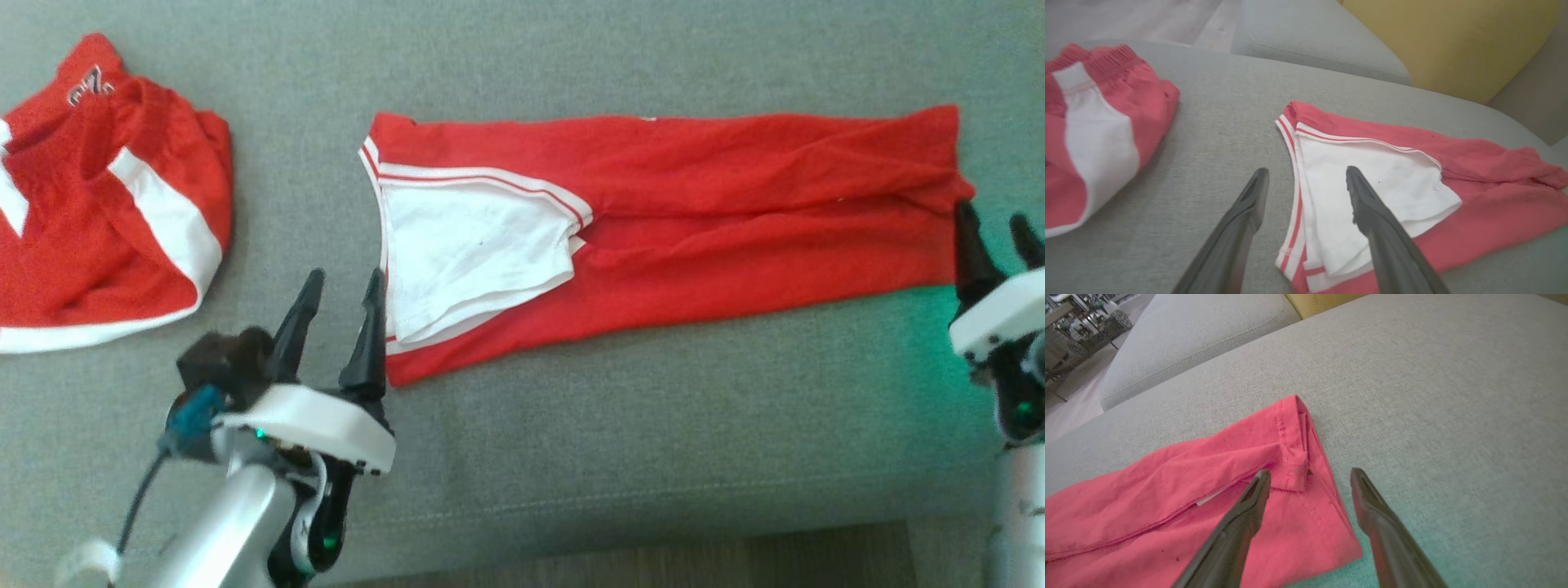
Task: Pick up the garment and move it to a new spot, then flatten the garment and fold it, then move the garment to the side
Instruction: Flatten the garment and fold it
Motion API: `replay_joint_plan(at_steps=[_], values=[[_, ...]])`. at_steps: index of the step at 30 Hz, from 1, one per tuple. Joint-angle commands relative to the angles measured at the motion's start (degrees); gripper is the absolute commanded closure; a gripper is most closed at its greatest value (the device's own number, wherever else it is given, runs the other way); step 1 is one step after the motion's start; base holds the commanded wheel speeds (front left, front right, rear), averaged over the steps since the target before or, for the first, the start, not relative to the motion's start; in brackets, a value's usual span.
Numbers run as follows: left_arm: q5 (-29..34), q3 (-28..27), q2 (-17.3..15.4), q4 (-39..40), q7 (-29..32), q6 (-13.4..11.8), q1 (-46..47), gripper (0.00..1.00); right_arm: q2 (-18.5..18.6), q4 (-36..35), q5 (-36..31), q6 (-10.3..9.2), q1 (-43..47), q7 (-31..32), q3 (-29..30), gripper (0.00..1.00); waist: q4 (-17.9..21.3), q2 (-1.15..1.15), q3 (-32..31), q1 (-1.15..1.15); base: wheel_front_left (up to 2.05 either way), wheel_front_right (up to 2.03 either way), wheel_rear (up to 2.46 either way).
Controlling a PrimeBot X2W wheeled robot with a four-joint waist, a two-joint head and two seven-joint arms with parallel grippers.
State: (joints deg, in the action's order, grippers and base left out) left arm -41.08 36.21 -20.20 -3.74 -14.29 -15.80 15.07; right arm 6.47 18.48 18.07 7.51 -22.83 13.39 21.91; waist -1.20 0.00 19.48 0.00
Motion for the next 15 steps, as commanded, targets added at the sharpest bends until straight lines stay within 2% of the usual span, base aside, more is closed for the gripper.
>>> replay_joint_plan(at_steps=[1,3,8,11,15], values=[[2.7,-3.5,-0.3,1.8,-0.7,-1.3,-0.5,0.00,-0.4,-2.4,-0.2,-0.02,0.3,-1.0,-0.3,0.00,0.3,0.00,-1.7,0.00,0.00,0.00,0.00],[6.8,-6.0,1.6,3.0,-0.7,-3.1,-2.4,0.00,-1.4,-1.8,-0.6,-0.02,0.4,-1.7,0.7,0.00,0.4,0.00,-3.0,0.00,0.00,0.00,0.00],[18.6,-9.0,4.7,5.5,-0.7,-5.8,-6.6,0.00,-2.8,2.3,-0.5,-0.02,-1.8,-2.7,2.9,0.00,-0.2,0.00,-6.1,0.00,0.00,0.00,0.00],[22.8,-9.6,6.7,6.8,-0.7,-5.8,-8.7,0.00,-3.0,6.0,-3.4,-0.02,-4.4,-3.3,5.5,0.00,-1.1,0.00,-7.3,0.00,0.00,0.00,0.00],[25.7,-9.6,9.0,7.1,-0.7,-4.3,-10.3,0.00,-2.6,12.4,-9.5,-0.02,-8.2,-3.0,8.8,0.00,-2.8,0.00,-8.2,0.00,0.00,0.00,0.00]])
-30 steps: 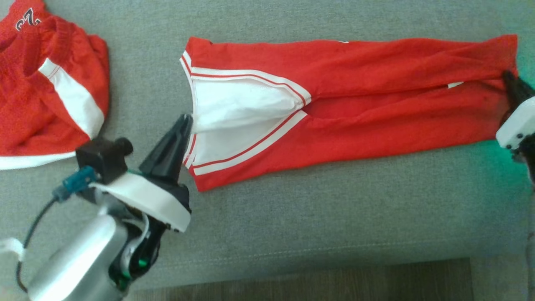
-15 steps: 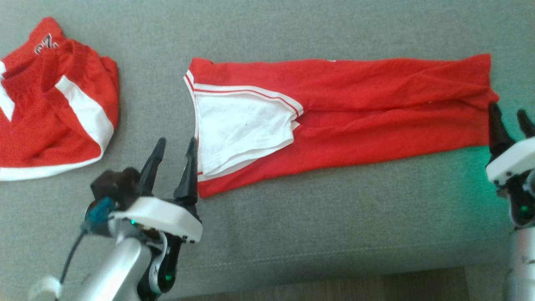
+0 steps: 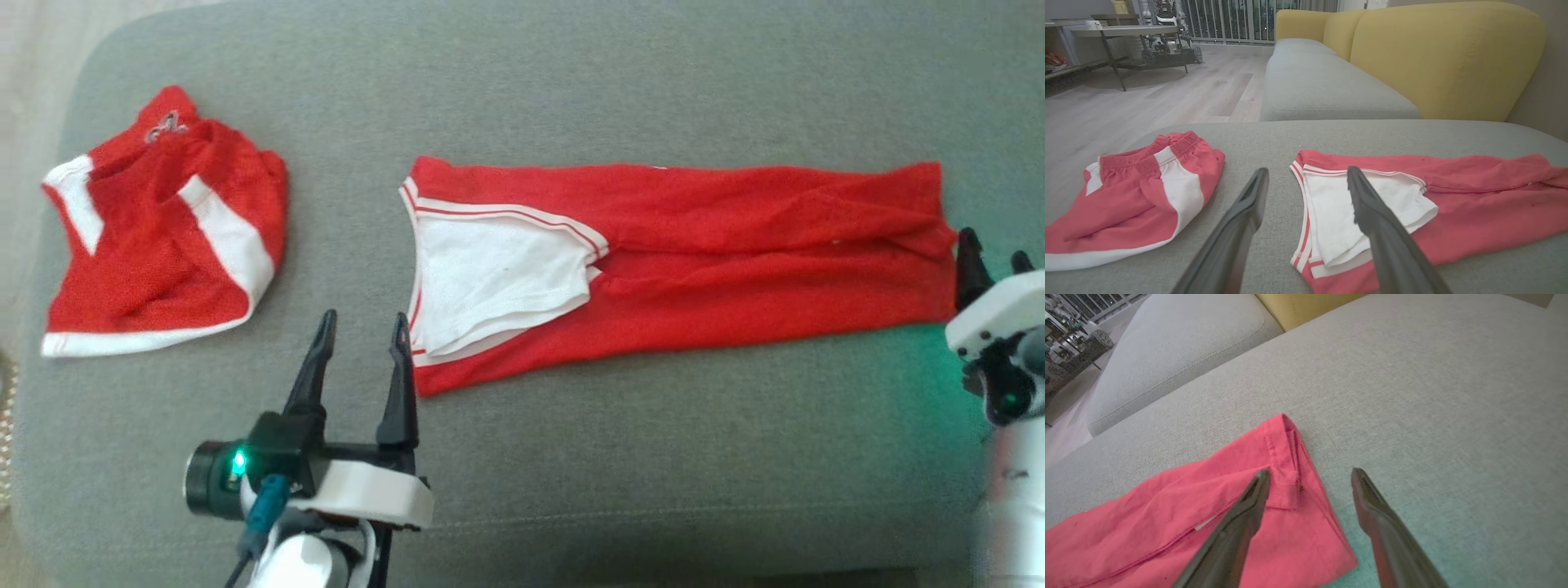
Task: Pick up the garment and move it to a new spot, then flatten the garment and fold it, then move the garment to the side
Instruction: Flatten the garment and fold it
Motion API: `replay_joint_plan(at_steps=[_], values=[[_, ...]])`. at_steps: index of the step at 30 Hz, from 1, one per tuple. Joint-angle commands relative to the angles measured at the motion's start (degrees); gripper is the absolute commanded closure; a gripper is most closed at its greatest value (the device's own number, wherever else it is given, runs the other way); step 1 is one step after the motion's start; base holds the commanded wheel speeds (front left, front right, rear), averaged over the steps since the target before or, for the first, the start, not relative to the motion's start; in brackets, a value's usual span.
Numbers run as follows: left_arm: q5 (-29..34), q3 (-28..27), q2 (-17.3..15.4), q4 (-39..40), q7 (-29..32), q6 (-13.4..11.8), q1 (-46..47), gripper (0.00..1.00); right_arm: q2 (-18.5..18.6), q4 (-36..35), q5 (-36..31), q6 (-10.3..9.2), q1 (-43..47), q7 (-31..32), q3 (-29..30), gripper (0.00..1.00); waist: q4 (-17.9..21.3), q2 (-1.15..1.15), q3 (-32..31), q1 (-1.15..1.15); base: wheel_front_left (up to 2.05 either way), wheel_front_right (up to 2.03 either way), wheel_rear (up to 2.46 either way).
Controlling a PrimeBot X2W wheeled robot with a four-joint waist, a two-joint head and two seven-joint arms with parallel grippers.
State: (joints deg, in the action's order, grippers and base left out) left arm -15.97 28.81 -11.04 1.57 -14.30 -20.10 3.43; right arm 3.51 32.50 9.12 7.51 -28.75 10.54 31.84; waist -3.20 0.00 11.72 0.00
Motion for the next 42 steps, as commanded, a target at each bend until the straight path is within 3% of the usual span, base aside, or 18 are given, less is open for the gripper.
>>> replay_joint_plan(at_steps=[1,14,25,26,28,29,37,42], values=[[1.1,-2.4,0.3,1.8,-0.7,0.4,1.1,0.00,0.5,-0.1,-1.9,-0.02,-3.3,0.0,-0.5,0.00,-1.2,0.00,-0.5,0.00,0.00,0.00,0.00],[5.1,-5.2,4.8,1.4,-0.7,4.8,0.4,0.00,4.3,13.3,-18.9,-0.02,-11.3,2.0,8.9,0.00,-5.1,0.00,1.8,0.00,0.00,0.00,0.00],[6.9,-7.3,6.7,0.9,-0.7,6.5,0.1,0.00,3.7,20.4,-19.9,-0.02,-12.4,8.0,6.2,0.02,-4.8,0.00,1.5,0.00,0.00,0.00,0.00],[7.0,-7.6,6.8,0.9,-0.7,6.6,0.0,0.00,3.8,20.7,-19.5,-0.02,-12.3,8.1,6.0,0.14,-4.7,0.00,1.4,0.00,0.00,0.00,0.00],[7.2,-8.0,7.0,0.9,-0.7,6.9,-0.1,0.00,4.1,21.1,-18.9,-0.02,-12.0,7.8,5.3,0.84,-4.3,0.00,1.1,0.00,0.00,0.00,0.00],[7.3,-8.2,7.1,1.0,-0.7,7.0,-0.2,0.00,4.3,21.3,-18.7,-0.02,-11.9,7.5,4.9,1.00,-4.1,0.00,1.0,0.00,0.00,0.00,0.00],[8.5,-10.0,7.5,1.3,-0.7,7.6,-0.9,0.00,8.4,17.5,-19.7,-0.02,-11.6,2.2,2.4,1.00,-1.5,0.00,-0.2,0.00,0.00,0.00,0.00],[9.0,-10.9,7.7,1.3,-0.7,8.0,-1.6,0.00,10.7,10.7,-20.6,-0.02,-12.5,1.7,-0.3,1.00,0.8,0.00,-0.7,0.00,0.00,0.00,0.00]])
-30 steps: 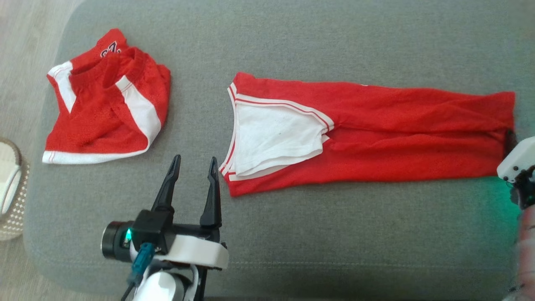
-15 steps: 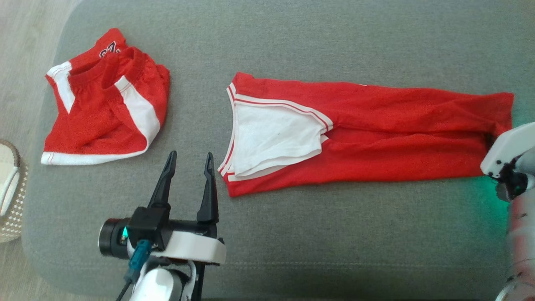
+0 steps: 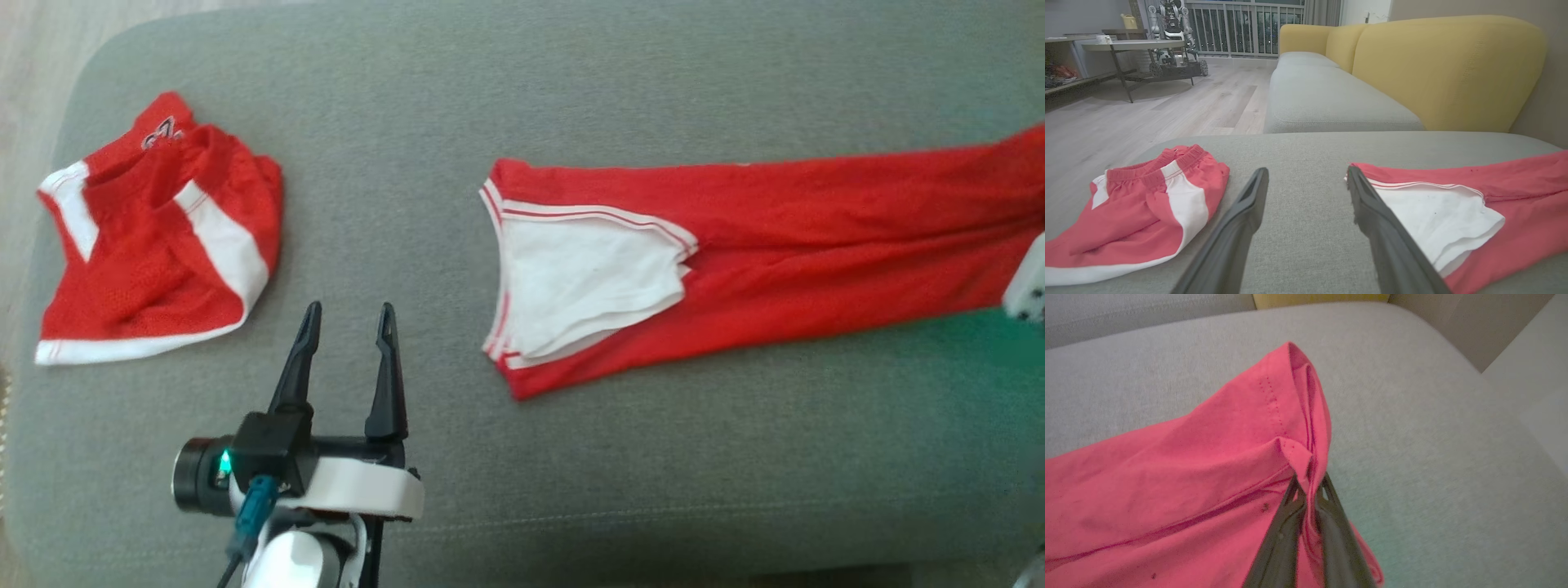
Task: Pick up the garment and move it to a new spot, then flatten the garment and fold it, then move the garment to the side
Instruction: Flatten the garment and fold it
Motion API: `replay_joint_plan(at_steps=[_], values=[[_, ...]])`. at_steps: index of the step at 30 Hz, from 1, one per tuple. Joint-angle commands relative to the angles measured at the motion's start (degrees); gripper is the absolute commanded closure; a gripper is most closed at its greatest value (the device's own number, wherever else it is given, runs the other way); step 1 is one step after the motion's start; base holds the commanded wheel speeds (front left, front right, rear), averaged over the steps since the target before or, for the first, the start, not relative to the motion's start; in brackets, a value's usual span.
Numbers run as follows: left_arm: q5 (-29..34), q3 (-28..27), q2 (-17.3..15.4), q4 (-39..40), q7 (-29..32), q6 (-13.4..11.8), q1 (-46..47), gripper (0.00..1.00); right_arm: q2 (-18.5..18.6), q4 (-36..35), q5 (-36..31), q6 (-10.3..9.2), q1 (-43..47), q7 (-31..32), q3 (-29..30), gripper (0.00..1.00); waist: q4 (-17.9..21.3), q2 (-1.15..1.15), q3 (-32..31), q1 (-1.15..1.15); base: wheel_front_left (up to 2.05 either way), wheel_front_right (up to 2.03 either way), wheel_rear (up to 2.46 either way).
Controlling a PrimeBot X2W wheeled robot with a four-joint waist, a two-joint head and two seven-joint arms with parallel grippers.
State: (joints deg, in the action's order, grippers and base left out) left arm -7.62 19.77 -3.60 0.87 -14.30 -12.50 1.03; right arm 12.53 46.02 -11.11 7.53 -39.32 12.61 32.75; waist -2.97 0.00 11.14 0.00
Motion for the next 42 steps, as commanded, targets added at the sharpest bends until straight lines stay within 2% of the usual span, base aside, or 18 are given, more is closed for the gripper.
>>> replay_joint_plan(at_steps=[1,5,10,15,18,25,29,34,35,37,42], values=[[0.7,-1.9,0.3,1.8,-0.7,0.5,0.7,0.00,1.9,-4.3,-0.3,-0.04,-2.0,-0.2,-1.8,1.00,0.9,0.00,-0.2,0.00,0.00,0.00,0.00],[0.9,-1.8,0.4,1.1,-0.7,1.0,0.5,0.00,0.0,-9.4,2.6,-0.04,-2.1,1.5,-5.7,1.00,1.4,0.00,-0.8,0.00,0.00,0.00,0.00],[1.1,-2.1,0.4,0.1,-0.7,1.4,0.1,0.00,-5.3,-20.0,14.0,-0.04,0.3,7.3,-15.7,1.00,0.9,0.00,-1.6,0.00,0.00,0.00,0.00],[1.0,-2.1,0.5,-0.5,-0.7,1.9,0.0,0.00,-8.0,-32.7,25.6,-0.04,4.4,15.0,-24.6,1.00,-0.9,0.00,-2.0,0.00,0.00,0.00,0.00],[0.9,-1.9,0.5,-0.6,-0.7,2.0,0.3,0.00,-9.0,-37.2,29.9,-0.04,6.6,18.1,-28.3,1.00,-2.5,0.00,-2.0,0.00,0.00,0.00,0.00],[0.3,-1.1,0.6,-1.2,-0.7,2.2,0.1,0.00,-9.6,-37.7,35.9,-0.04,10.1,18.8,-34.2,1.00,-6.6,0.00,-2.4,0.00,0.00,0.00,0.00],[0.1,-0.6,0.7,-1.6,-0.7,2.1,0.1,0.00,-9.6,-35.4,38.7,-0.04,12.1,17.3,-38.0,1.00,-9.5,0.00,-2.3,0.00,0.00,0.00,0.00],[-0.5,-0.4,0.7,-1.7,-0.7,1.9,0.0,0.00,-9.6,-30.9,40.6,-0.04,13.2,14.9,-40.1,1.00,-12.0,0.00,-1.8,0.00,0.00,0.00,0.00],[-0.7,-0.2,0.7,-1.8,-0.7,1.9,0.0,0.00,-9.6,-29.8,40.9,-0.04,13.1,14.3,-40.4,0.84,-12.4,0.00,-1.8,0.00,0.00,0.00,0.00],[-0.9,0.1,0.7,-1.8,-0.7,1.8,0.0,0.00,-9.6,-27.9,42.3,-0.04,13.0,12.5,-40.7,0.00,-12.9,0.00,-1.9,0.00,0.00,0.00,0.00],[-1.2,0.2,0.7,-1.9,-0.7,1.2,-0.6,0.00,-9.6,-27.7,44.7,-0.04,12.3,8.1,-40.2,0.00,-12.9,0.00,-2.8,0.00,0.00,0.00,0.00]])
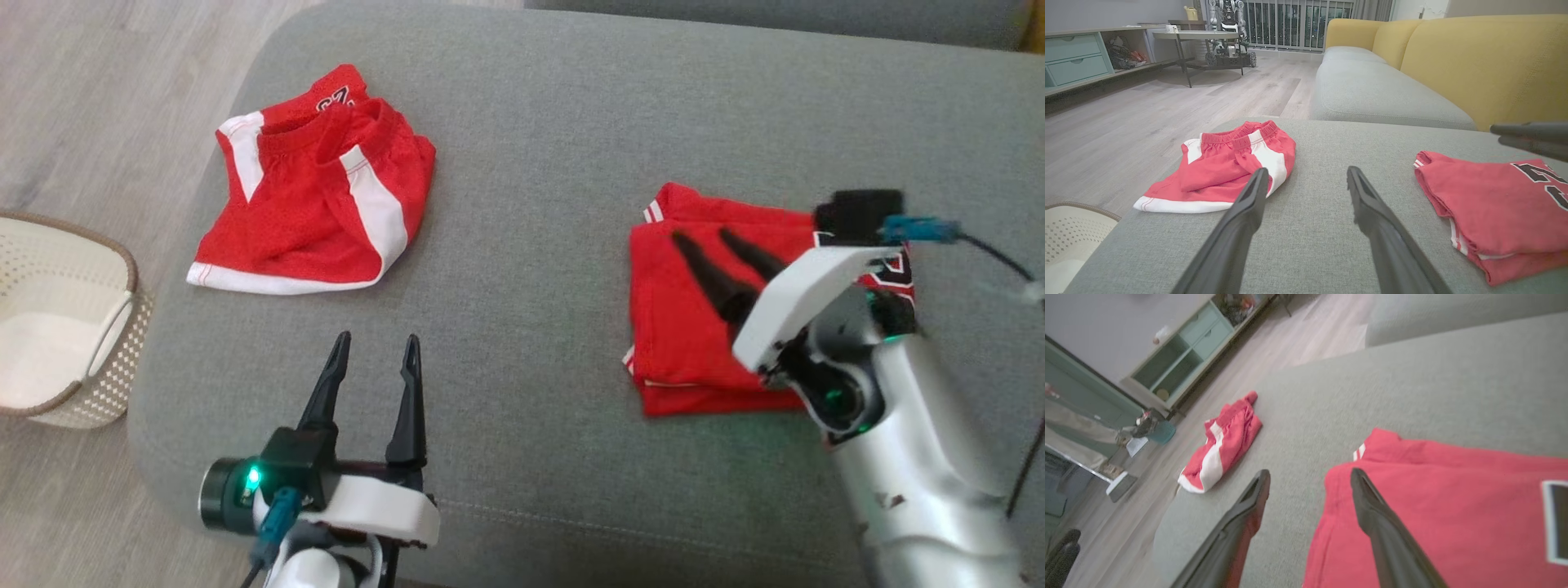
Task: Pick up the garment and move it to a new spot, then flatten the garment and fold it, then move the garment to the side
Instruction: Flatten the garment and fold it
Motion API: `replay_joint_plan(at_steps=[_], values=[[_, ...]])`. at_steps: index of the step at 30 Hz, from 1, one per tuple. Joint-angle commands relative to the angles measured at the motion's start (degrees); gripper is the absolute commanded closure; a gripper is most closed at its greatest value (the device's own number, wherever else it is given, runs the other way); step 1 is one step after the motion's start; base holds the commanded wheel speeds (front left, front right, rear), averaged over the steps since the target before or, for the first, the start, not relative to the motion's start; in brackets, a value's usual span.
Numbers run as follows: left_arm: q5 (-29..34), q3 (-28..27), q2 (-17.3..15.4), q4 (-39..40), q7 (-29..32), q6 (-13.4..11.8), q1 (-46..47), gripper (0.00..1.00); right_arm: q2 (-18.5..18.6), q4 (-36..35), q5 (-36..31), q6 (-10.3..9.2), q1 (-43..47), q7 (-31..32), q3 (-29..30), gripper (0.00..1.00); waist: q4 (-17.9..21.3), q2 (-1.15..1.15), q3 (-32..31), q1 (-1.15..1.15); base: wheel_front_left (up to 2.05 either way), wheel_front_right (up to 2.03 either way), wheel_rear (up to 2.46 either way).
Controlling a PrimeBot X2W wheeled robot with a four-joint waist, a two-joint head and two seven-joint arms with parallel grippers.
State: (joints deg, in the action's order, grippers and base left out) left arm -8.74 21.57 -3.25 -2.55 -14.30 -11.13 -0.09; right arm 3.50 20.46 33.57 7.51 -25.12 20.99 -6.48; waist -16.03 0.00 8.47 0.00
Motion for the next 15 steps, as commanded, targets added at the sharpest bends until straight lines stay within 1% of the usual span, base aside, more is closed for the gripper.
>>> replay_joint_plan(at_steps=[1,6,10,12,15], values=[[0.0,-1.8,0.4,1.6,-0.7,-0.3,0.3,0.00,-0.6,-2.9,-0.4,-0.02,-1.9,-0.9,0.0,0.00,0.4,0.00,-0.4,0.00,0.00,0.00,0.00],[0.5,-3.2,0.4,2.3,-0.7,-0.8,-0.5,0.00,-0.6,-9.3,-7.1,-0.02,-0.6,-2.7,6.5,0.00,2.7,0.00,-1.1,0.00,0.00,0.00,0.00],[0.6,-4.3,0.4,3.0,-0.7,-1.1,-0.7,0.00,-0.3,-14.2,-9.9,-0.02,2.5,-5.1,10.5,0.00,5.2,0.00,-1.7,0.00,0.00,0.00,0.00],[0.8,-4.8,0.4,3.3,-0.7,-1.2,-0.7,0.00,0.6,-16.0,-11.4,-0.02,4.4,-8.0,10.7,0.00,6.4,0.00,-2.1,0.00,0.00,0.00,0.00],[0.8,-5.9,0.4,3.5,-0.7,-1.6,-1.3,0.00,2.4,-16.3,-13.7,-0.02,8.1,-15.6,8.9,0.00,8.4,0.00,-3.6,0.00,0.00,0.00,0.00]])
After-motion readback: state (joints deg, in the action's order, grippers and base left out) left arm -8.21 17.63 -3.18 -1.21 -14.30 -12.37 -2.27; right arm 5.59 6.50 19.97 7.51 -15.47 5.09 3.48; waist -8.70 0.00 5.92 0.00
